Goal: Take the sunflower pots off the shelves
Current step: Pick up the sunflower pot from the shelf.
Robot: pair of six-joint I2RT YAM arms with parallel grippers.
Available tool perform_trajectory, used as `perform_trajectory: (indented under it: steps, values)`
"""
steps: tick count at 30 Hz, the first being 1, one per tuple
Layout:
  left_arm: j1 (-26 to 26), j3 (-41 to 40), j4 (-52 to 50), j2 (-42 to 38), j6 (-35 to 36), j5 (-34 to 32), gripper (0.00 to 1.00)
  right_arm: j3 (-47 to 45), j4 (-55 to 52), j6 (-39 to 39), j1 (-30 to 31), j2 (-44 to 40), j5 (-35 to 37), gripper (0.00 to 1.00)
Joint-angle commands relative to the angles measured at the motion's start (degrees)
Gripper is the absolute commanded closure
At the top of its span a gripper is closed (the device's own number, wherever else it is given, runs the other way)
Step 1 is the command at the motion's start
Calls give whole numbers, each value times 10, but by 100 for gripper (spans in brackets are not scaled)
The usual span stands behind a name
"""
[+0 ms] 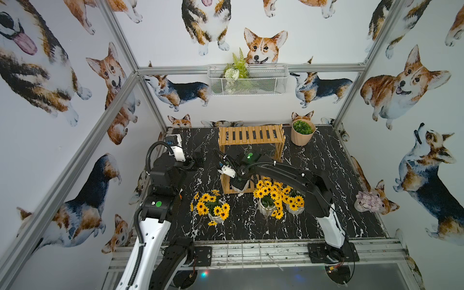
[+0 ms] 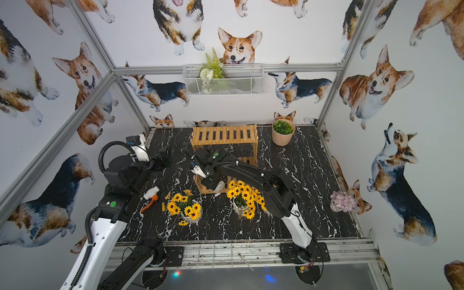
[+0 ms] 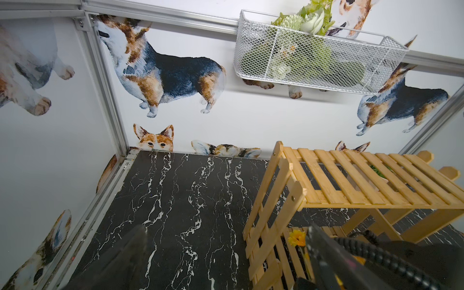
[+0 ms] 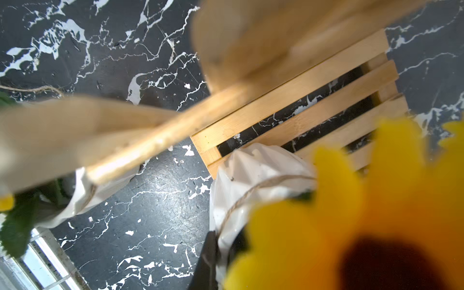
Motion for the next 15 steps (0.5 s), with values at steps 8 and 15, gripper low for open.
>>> perform_trajectory:
  steps: [8,15]
  values:
    - [1,5,10,0,-2,-4,0,-32,6,7,18,-55,49,100]
    - [1,6,11,1,-3,-2,0,-80,24,25,39,-98,52,100]
